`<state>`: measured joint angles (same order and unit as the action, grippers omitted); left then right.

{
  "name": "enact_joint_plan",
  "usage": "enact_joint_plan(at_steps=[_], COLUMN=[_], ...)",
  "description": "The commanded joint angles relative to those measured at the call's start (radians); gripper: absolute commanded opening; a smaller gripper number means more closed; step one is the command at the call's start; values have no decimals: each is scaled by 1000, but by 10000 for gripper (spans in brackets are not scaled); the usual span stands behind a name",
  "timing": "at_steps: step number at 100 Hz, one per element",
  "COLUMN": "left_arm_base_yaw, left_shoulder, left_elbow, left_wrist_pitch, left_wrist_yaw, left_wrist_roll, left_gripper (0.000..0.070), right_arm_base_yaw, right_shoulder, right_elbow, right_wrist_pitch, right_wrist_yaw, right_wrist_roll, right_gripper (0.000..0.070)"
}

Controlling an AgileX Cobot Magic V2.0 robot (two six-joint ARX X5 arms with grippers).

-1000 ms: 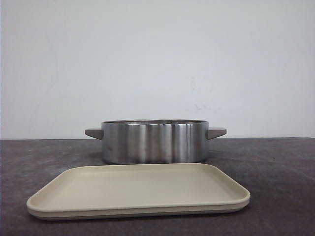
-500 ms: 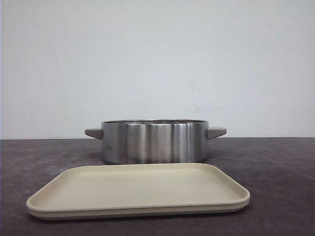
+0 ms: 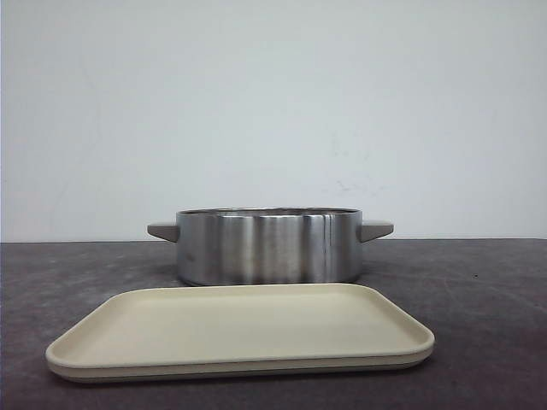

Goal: Steam buns

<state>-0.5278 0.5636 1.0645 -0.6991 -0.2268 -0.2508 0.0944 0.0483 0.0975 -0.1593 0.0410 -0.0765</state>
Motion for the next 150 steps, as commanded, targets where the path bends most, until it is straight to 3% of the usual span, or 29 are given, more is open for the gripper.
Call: enact_joint_plan(at_steps=[1,150], left_arm_base_yaw=[-6,-6], left_shoulder=[4,4], left_elbow=[14,14], left_wrist_pitch=[15,15], left_wrist_yaw=[-1,-2], left_wrist_roll=[0,0], left_gripper=[0,0], right_arm_base_yaw=[-6,-33], right_shoulder=[-17,-45], right_elbow=[-21,-85], right_wrist_pitch=[17,5], right_wrist_yaw=[-1,2], right_wrist_roll=[17,24], right_gripper=[8,7])
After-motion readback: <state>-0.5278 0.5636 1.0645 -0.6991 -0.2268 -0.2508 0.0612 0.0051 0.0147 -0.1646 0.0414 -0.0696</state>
